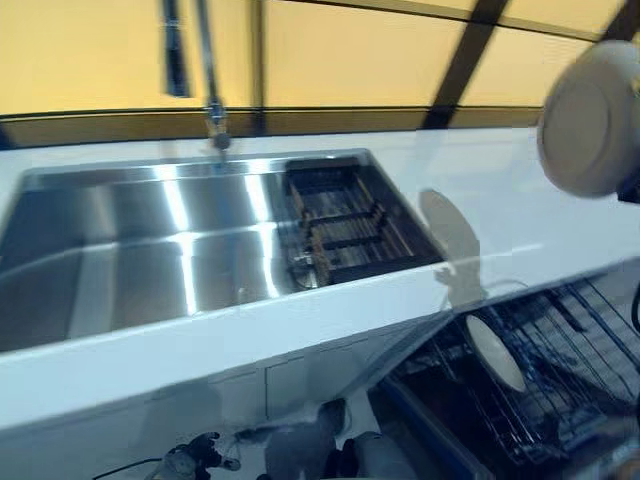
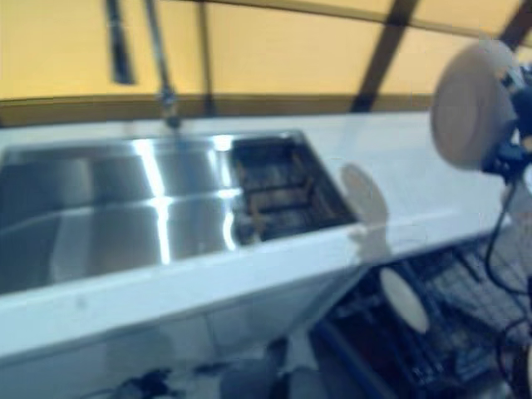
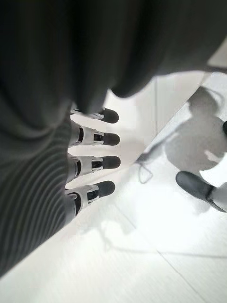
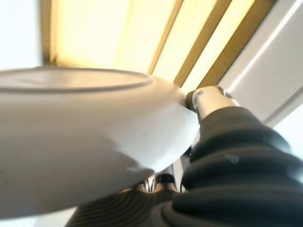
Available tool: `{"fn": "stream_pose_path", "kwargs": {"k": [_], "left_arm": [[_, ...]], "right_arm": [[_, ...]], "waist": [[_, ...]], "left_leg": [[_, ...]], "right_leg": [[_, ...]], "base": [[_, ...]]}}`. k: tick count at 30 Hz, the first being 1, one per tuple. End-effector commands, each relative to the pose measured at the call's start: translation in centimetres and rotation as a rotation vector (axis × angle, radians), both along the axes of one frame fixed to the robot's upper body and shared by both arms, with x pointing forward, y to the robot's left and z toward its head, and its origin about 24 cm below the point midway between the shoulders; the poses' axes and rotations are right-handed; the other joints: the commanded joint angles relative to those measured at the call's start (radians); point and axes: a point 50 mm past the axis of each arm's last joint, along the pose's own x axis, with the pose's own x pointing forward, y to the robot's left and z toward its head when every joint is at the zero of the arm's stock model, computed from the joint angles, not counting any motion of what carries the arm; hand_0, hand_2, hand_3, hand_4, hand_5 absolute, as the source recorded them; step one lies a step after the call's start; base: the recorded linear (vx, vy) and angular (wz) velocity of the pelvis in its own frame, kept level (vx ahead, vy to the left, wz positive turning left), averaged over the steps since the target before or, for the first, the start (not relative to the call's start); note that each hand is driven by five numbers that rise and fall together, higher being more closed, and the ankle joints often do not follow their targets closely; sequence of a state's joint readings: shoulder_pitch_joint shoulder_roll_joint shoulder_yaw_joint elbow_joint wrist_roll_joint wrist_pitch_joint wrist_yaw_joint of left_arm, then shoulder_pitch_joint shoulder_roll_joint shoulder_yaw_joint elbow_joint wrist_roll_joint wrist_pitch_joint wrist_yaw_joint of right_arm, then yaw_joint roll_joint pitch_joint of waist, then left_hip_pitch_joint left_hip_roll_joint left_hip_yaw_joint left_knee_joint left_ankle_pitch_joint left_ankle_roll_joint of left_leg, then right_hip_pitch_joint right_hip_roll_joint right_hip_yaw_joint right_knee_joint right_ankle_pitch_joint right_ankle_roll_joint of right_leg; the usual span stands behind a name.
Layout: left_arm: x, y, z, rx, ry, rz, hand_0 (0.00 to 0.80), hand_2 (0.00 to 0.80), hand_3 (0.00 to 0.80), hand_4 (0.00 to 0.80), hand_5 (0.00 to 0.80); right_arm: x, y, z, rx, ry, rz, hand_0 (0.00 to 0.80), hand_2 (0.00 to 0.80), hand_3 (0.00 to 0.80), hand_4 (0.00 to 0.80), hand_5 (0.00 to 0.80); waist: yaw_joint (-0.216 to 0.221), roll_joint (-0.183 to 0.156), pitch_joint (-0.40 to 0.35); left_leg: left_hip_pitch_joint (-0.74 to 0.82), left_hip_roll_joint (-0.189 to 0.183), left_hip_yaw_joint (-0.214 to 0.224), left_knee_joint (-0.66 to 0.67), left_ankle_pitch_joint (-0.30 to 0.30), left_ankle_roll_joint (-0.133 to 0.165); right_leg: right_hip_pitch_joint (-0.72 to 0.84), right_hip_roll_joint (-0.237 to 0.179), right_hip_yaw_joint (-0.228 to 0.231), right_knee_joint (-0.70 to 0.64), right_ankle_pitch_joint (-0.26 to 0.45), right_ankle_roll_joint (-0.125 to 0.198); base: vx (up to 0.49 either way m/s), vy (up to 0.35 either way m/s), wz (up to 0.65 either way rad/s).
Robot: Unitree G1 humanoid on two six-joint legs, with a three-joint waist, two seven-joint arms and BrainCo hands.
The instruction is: Take plates into dishwasher
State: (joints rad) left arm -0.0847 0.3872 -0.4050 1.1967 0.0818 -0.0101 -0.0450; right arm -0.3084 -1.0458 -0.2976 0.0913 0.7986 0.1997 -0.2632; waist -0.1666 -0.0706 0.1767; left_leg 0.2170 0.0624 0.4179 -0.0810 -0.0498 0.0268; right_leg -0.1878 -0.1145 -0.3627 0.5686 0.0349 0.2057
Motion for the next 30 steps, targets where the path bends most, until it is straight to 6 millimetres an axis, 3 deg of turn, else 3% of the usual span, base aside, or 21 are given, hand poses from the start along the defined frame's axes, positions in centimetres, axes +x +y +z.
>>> {"fn": "stream_pose_path", "kwargs": {"k": [1,8,9,13,14,16,17,20,23,25,27,28,30], "left_arm": [[-0.4,1.0,0.1,-0.002,-0.027,0.096,0.000,0.000,0.000,0.000,0.000],[-1.1,1.4,0.1,0.003,-0.018,0.126,0.000,0.000,0.000,0.000,0.000],[-1.2,1.4,0.0,0.004,-0.017,0.127,0.000,0.000,0.000,0.000,0.000],[-1.5,1.6,0.1,0.030,-0.015,0.133,0.000,0.000,0.000,0.000,0.000],[-1.4,2.0,0.2,0.042,-0.021,0.148,0.000,0.000,0.000,0.000,0.000],[-1.2,2.4,0.4,0.052,-0.027,0.153,0.000,0.000,0.000,0.000,0.000],[-1.0,2.4,0.6,0.061,-0.033,0.144,0.000,0.000,0.000,0.000,0.000],[-0.6,2.5,0.7,0.084,-0.045,0.127,0.000,0.000,0.000,0.000,0.000],[-0.4,2.7,0.9,0.096,-0.056,0.127,0.000,0.000,0.000,0.000,0.000],[0.4,3.2,1.3,0.115,-0.080,0.104,0.000,0.000,0.000,0.000,0.000],[0.7,3.3,1.5,0.116,-0.093,0.101,0.000,0.000,0.000,0.000,0.000],[0.9,3.1,1.5,0.097,-0.103,0.105,0.000,0.000,0.000,0.000,0.000],[0.7,2.5,1.2,0.069,-0.105,0.091,0.000,0.000,0.000,0.000,0.000]], "right_arm": [[-2.3,-1.4,1.7,0.005,-0.147,0.005,0.800,0.800,0.800,0.800,0.800],[-5.3,-5.2,-2.1,0.072,-0.032,-0.063,0.800,0.800,0.800,0.800,0.800],[-5.3,-5.3,-2.2,0.073,-0.027,-0.064,0.800,0.800,0.800,0.800,0.800],[-5.6,-6.0,-3.4,0.084,0.032,-0.069,0.800,0.800,0.800,0.800,0.800],[-5.4,-6.3,-3.8,0.105,0.049,-0.054,0.800,0.800,0.800,0.800,0.800],[-4.9,-6.3,-4.2,0.113,0.069,-0.039,0.800,0.800,0.800,0.800,0.800],[-4.6,-6.4,-4.5,0.130,0.082,-0.033,0.800,0.800,0.800,0.800,0.800],[-3.7,-6.5,-5.3,0.144,0.127,-0.023,0.800,0.800,0.800,0.800,0.800],[-2.9,-6.0,-5.7,0.153,0.147,-0.007,0.800,0.800,0.800,0.800,0.800],[-1.9,-5.1,-6.7,0.151,0.184,0.012,0.800,0.800,0.800,0.800,0.800],[-1.5,-4.5,-7.3,0.149,0.204,0.027,0.800,0.800,0.800,0.800,0.800],[-1.1,-4.0,-7.7,0.143,0.212,0.036,0.800,0.800,0.800,0.800,0.800],[-0.4,-3.4,-7.9,0.129,0.228,0.044,0.800,0.800,0.800,0.800,0.800]], "waist": [[-0.056,-0.012,-0.079],[-0.084,-0.025,-0.078],[-0.084,-0.026,-0.079],[-0.073,-0.031,-0.064],[-0.060,-0.042,-0.063],[-0.048,-0.050,-0.059],[-0.035,-0.056,-0.061],[-0.011,-0.050,-0.063],[-0.006,-0.046,-0.063],[-0.003,-0.037,-0.053],[0.000,-0.029,-0.055],[0.004,-0.027,-0.054],[0.014,-0.019,-0.057]], "left_leg": [[-0.024,-0.053,0.021,-0.006,-0.007,0.019],[-0.043,-0.027,0.088,-0.006,0.008,0.025],[-0.035,-0.035,0.071,-0.006,-0.012,0.025],[-0.046,-0.021,0.083,-0.006,-0.009,0.028],[-0.046,-0.015,0.097,-0.006,-0.008,0.017],[-0.041,0.000,0.109,-0.006,0.000,-0.004],[-0.048,0.019,0.116,-0.002,0.010,-0.026],[-0.069,0.059,0.108,0.001,0.037,-0.067],[-0.074,0.068,0.093,-0.002,0.039,-0.082],[-0.084,0.079,0.058,-0.005,0.037,-0.082],[-0.097,0.091,0.039,-0.004,0.051,-0.085],[-0.113,0.101,0.041,-0.003,0.084,-0.087],[-0.116,0.108,0.029,0.001,0.091,-0.099]], "right_leg": [[-0.060,-0.032,0.100,0.132,0.132,0.007],[-0.032,-0.003,0.125,0.117,0.095,-0.003],[-0.026,-0.006,0.138,0.131,0.075,0.014],[-0.040,-0.026,0.165,0.168,0.087,0.015],[-0.024,-0.077,0.172,0.049,0.129,0.023],[0.022,-0.112,0.172,-0.124,0.164,0.027],[0.070,-0.129,0.172,-0.289,0.155,0.020],[0.163,-0.095,0.177,-0.512,0.128,0.008],[0.164,-0.089,0.194,-0.543,0.144,0.011],[0.133,-0.087,0.225,-0.510,0.133,0.010],[0.150,-0.073,0.219,-0.521,0.083,-0.002],[0.148,-0.054,0.216,-0.531,0.066,-0.023],[0.162,-0.041,0.208,-0.536,0.037,-0.045]], "base": [[0.066,0.014,-0.45],[0.067,-0.021,-0.30],[0.093,0.008,-0.35],[0.016,-0.111,-0.26],[-0.010,-0.350,-0.21],[0.010,-0.416,-0.26],[0.012,-0.418,-0.47],[0.001,-0.412,-0.34],[-0.025,-0.289,-0.01],[-0.062,-0.429,0.12],[-0.083,-0.333,0.50],[-0.115,-0.290,0.43],[-0.049,-0.232,0.24]]}}
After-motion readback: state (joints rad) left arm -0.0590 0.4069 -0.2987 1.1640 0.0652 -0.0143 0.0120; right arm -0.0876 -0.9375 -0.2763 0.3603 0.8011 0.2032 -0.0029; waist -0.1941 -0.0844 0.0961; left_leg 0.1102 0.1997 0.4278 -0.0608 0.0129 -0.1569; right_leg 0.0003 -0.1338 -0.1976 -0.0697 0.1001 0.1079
